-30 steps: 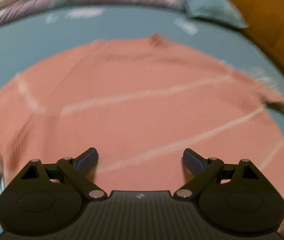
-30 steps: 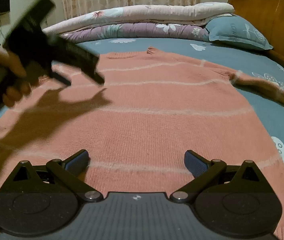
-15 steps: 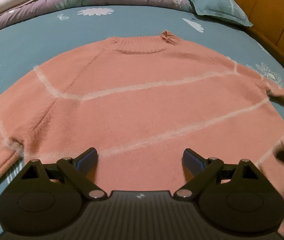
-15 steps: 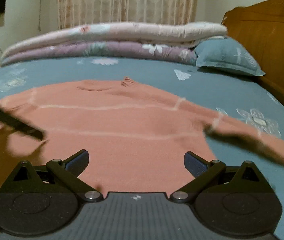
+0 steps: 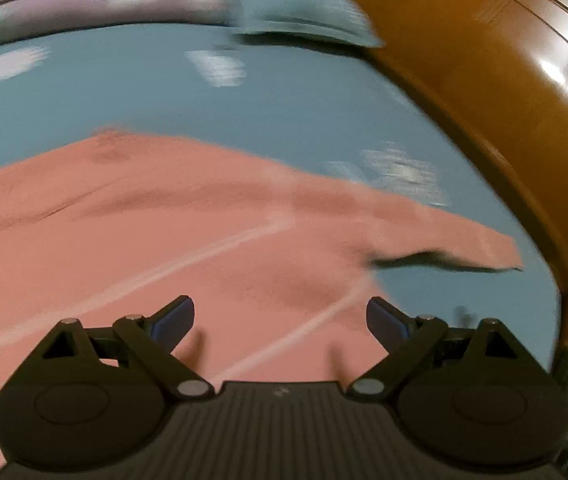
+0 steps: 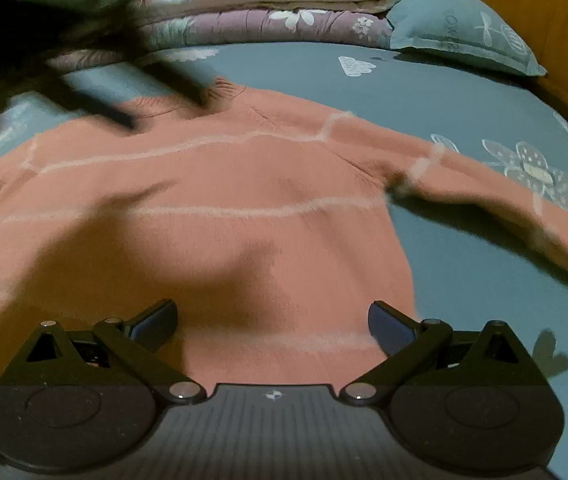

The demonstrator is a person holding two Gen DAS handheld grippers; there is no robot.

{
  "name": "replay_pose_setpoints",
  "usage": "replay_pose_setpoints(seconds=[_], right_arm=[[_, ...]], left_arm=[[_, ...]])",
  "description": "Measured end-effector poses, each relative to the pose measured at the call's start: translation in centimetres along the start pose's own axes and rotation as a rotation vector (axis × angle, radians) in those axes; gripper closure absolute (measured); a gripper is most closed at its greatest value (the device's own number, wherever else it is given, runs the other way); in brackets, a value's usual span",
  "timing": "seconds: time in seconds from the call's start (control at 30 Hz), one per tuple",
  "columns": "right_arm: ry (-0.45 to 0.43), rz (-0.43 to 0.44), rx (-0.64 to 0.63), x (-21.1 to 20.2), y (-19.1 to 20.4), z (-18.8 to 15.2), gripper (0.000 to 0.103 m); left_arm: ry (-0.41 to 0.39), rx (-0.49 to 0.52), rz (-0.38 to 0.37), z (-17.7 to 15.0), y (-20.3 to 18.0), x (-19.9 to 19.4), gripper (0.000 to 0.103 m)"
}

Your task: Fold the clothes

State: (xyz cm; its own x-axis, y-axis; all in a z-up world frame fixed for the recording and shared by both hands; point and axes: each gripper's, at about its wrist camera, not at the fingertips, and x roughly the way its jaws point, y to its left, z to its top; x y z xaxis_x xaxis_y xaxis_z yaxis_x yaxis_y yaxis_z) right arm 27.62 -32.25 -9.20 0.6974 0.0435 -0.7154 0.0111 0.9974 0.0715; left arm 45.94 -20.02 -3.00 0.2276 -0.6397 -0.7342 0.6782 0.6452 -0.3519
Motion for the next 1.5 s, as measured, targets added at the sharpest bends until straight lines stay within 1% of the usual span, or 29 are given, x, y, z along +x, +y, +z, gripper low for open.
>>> replay_pose_setpoints(seconds=[0.03, 0.13, 0.23, 0.27, 0.4, 0.43, 0.5, 0.53, 0.6, 0.67, 0.77, 0.83, 0.9, 0.93, 1.0, 1.1, 1.13, 1.23, 1.37, 1.43, 1.5], right_arm=[[-0.006, 0.007, -0.011, -0.3, -0.1, -0.5, 0.000], [-0.028, 0.016, -0.040, -1.1, -0.1, -1.8, 0.000], [-0.083, 0.032, -0.056, -1.5, -0.2, -3.2, 0.000], [-0.091, 0.039, -0.054, -1.5, -0.2, -3.4, 0.000], [-0.084, 0.065, -0.056, -1.4, -0.5, -3.2, 0.000], [-0.081, 0.069, -0.063, -1.3, -0.5, -3.0, 0.000], [-0.072, 0.081, -0.071, -1.1, -0.8, -2.4, 0.000], [-0.073, 0.092, -0.065, -1.1, -1.0, -2.2, 0.000], [-0.077, 0.120, -0.031, -1.3, -1.6, -2.0, 0.000], [-0.081, 0.143, 0.000, -1.4, -2.2, -1.8, 0.000], [-0.088, 0.174, 0.041, -1.4, -3.0, -1.5, 0.000], [-0.092, 0.191, 0.059, -1.5, -3.4, -1.3, 0.000], [-0.092, 0.193, 0.042, -1.5, -3.4, -1.5, 0.000], [-0.092, 0.194, 0.033, -1.5, -3.5, -1.5, 0.000], [-0.095, 0.199, 0.023, -1.5, -3.6, -1.7, 0.000], [-0.099, 0.208, 0.013, -1.5, -3.7, -1.9, 0.000], [-0.098, 0.208, 0.013, -1.5, -3.7, -1.8, 0.000], [-0.096, 0.206, 0.012, -1.5, -3.7, -1.8, 0.000], [-0.100, 0.218, 0.018, -1.7, -3.9, -1.8, 0.000], [-0.101, 0.225, 0.026, -1.7, -4.0, -1.9, 0.000], [-0.100, 0.223, 0.024, -1.6, -3.9, -1.9, 0.000]], left_arm=[[0.006, 0.017, -0.026, 0.7, -0.9, 1.5, 0.010], [0.048, 0.017, -0.043, 1.4, -2.2, 5.5, 0.010], [0.104, -0.025, -0.095, 1.0, -2.3, 8.7, 0.010], [0.118, -0.027, -0.116, 0.8, -2.8, 9.1, 0.004], [0.162, 0.012, -0.209, 0.7, -5.9, 9.1, 0.003], [0.162, 0.037, -0.218, 1.0, -6.5, 8.7, 0.003], [0.117, 0.091, -0.173, 2.0, -7.1, 7.7, 0.003], [0.087, 0.103, -0.146, 2.9, -7.1, 7.4, 0.003], [0.046, 0.064, -0.112, 4.7, -6.1, 7.4, 0.003], [0.035, 0.004, -0.097, 6.6, -4.8, 8.2, 0.003], [0.069, -0.087, -0.070, 8.6, -3.2, 10.2, 0.003], [0.127, -0.124, -0.063, 8.8, -2.7, 11.9, 0.004], [0.189, -0.158, -0.067, 8.5, -2.7, 13.8, 0.004], [0.199, -0.158, -0.056, 8.5, -2.7, 14.7, 0.004], [0.175, -0.134, -0.020, 8.7, -3.0, 16.0, 0.003], [0.122, -0.127, 0.011, 9.7, -3.5, 17.4, 0.002], [0.117, -0.125, 0.017, 10.0, -3.7, 17.7, 0.002], [0.125, -0.119, 0.018, 10.6, -3.9, 17.8, 0.002], [0.129, -0.103, -0.037, 10.0, -4.1, 15.1, 0.002], [0.157, -0.072, -0.068, 9.6, -4.9, 14.4, 0.001], [0.201, -0.052, -0.090, 8.9, -6.1, 15.0, 0.001]])
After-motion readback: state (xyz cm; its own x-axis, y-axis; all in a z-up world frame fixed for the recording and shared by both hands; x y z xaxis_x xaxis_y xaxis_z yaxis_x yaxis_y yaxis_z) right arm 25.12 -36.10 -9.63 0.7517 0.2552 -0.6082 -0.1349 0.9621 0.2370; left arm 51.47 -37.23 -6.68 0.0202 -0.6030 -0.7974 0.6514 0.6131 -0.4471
